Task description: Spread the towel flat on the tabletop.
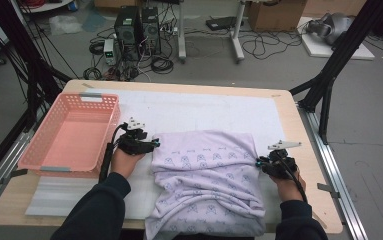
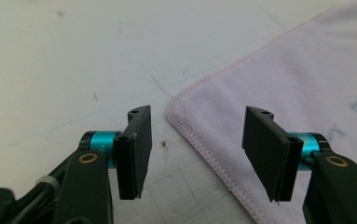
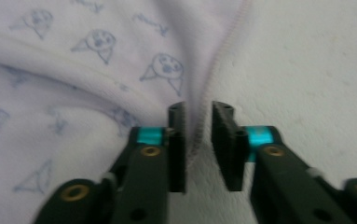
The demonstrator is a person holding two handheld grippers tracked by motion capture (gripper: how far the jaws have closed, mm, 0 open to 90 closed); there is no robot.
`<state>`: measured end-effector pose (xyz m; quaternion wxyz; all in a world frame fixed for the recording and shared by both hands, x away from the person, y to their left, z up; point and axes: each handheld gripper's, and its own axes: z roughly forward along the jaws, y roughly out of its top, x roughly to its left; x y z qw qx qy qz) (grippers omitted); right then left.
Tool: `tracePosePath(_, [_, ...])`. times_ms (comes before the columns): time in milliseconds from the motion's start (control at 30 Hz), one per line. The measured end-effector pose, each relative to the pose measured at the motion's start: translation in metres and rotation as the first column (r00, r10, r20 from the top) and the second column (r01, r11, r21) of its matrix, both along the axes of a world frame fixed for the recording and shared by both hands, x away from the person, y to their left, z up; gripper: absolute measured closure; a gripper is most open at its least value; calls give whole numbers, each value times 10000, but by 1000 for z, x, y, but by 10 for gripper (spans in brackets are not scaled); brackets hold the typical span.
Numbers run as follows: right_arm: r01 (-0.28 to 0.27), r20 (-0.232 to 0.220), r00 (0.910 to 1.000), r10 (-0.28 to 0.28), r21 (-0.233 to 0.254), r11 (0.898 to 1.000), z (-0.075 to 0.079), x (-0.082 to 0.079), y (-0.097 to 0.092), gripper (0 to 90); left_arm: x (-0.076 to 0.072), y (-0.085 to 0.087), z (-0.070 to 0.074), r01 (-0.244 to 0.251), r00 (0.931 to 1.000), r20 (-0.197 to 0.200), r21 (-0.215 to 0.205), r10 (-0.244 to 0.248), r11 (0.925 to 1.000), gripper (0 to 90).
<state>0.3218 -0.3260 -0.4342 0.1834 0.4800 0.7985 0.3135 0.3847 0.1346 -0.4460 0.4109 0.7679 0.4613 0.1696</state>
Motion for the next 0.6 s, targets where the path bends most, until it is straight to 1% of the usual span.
tracePosePath(33, [-19,162,9999,16,169,9999,1,3,0,643,1,-2,-2,2,10000,8,27,-2,10000,430])
tracePosePath(67, [132,164,9998,-138,376,9992,2,6,0,597,2,-3,-4,-9,10000,32,90,8,10000,436])
tracePosePath(100, [226,290,9993,-242,533,9983,4,11,0,544,2,-5,-5,-56,9998,181,227,52,9997,449])
tracePosePath(133, [434,401,9981,-461,652,9969,5,16,0,514,1,-6,-5,-133,9993,358,522,115,9985,500])
tracePosePath(167, [556,513,9969,-599,809,9952,5,22,-1,510,1,-7,-5,-84,9989,456,704,52,9975,549])
tracePosePath(200, [711,471,9960,-761,1009,9924,6,29,-2,501,2,-7,-5,3,9986,528,621,-36,9981,599])
tracePosePath(233, [872,493,9944,-932,1133,9897,5,39,-3,495,2,-8,-5,93,9984,550,574,-125,9983,722])
tracePosePath(267, [966,472,9936,-1028,1181,9883,4,45,-3,495,2,-9,-5,215,9981,560,753,-257,9969,825])
tracePosePath(300, [1151,453,9916,-1215,1238,9856,3,54,-3,495,3,-10,-4,240,9978,599,923,-296,9954,851])
tracePosePath(333, [1309,354,9900,-1369,1356,9821,3,62,-3,499,5,-10,-2,96,9977,663,1152,-173,9933,864])
tracePosePath(367, [1409,309,9887,-1464,1377,9804,3,69,-2,502,7,-8,0,-132,9973,738,1159,46,9932,866])
tracePosePath(400, [1538,293,9869,-1587,1274,9799,4,76,-1,508,8,-6,1,-448,9958,831,909,373,9948,866])
tracePosePath(433, [1578,358,9860,-1631,1212,9800,5,82,1,521,10,-3,2,-659,9945,865,703,598,9953,866])
tracePosePath(533, [1634,602,9838,-1687,840,9830,7,95,10,524,14,3,4,-836,9932,873,684,775,9941,866])
tracePosePath(567, [1615,592,9843,-1663,784,9838,7,100,15,523,14,4,4,-863,9933,835,702,803,9938,866])
tracePosePath(600, [1532,573,9857,-1582,824,9848,6,103,18,521,15,6,3,-915,9931,786,605,866,9940,866])
